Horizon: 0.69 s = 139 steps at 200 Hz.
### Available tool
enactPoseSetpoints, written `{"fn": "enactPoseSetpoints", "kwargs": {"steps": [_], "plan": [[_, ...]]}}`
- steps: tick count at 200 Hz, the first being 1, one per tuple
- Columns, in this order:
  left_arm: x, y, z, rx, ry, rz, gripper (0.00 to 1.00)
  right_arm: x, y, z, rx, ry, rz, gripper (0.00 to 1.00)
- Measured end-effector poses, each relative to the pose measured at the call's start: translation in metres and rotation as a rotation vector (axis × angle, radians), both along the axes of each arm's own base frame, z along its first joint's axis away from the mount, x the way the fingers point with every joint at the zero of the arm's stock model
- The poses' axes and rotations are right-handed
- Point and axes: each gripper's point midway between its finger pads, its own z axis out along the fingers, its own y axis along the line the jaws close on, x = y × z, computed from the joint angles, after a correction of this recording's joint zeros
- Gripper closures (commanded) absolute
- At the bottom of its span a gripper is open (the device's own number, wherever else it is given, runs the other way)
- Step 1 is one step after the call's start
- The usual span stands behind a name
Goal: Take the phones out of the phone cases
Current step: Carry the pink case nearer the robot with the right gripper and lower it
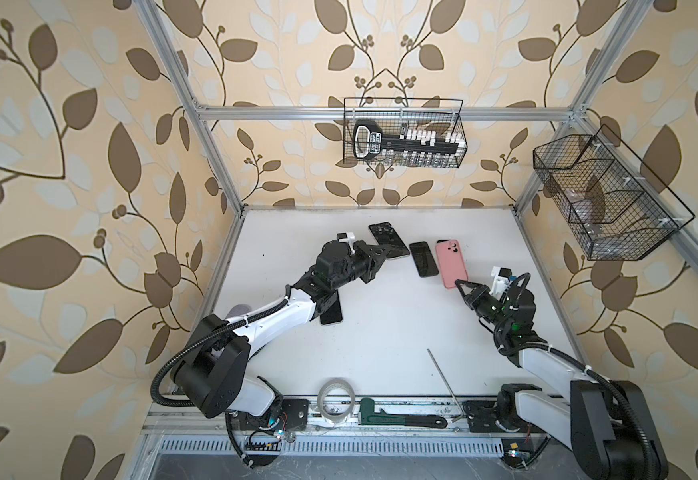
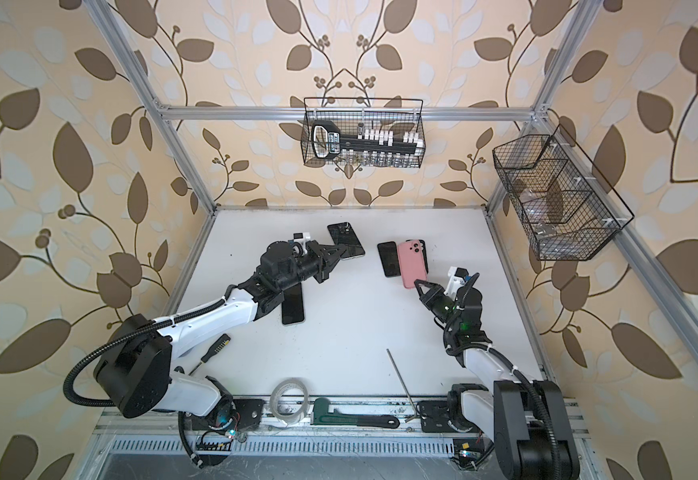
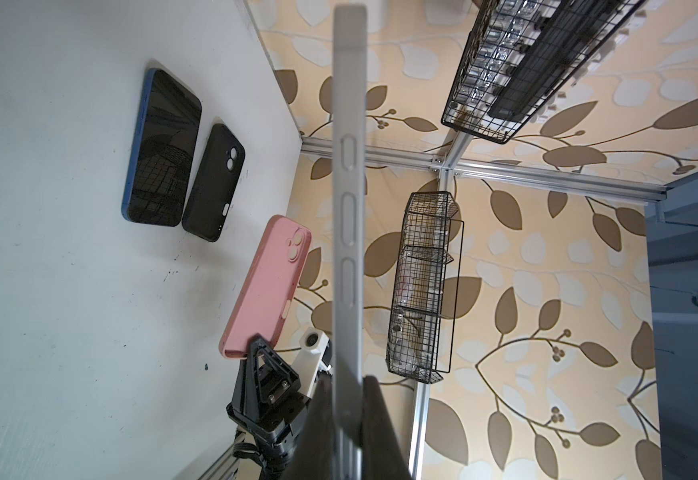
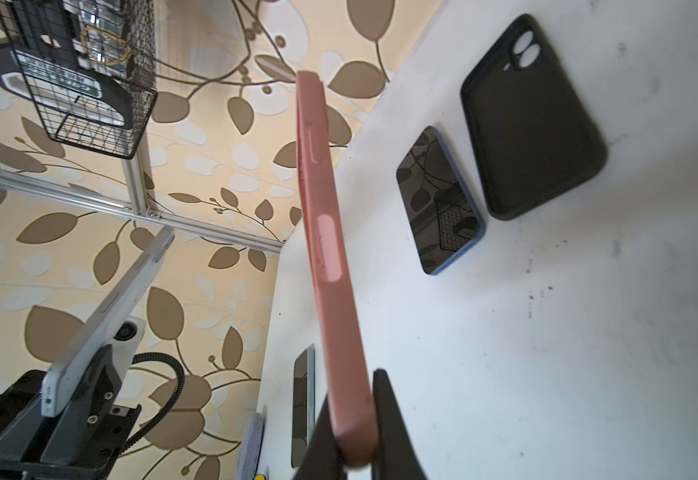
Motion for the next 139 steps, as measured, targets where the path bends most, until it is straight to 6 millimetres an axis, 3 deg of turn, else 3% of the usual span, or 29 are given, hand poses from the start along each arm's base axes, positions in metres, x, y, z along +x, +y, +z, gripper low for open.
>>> {"fn": "enactPoseSetpoints", "kwargs": {"steps": [67,139], "plan": [[0.001,-0.002,-0.003,-0.002,0.002,-0.008,1.0,-0.035,-0.014,-0.056,-0.019,0.167,-0.026,1.0],[0.003,-0.001,-0.003,-0.005,0.002,-0.004,1.0,-0.048,-0.022,-0.078,-0.037,0.234,-0.048,0.95]]}}
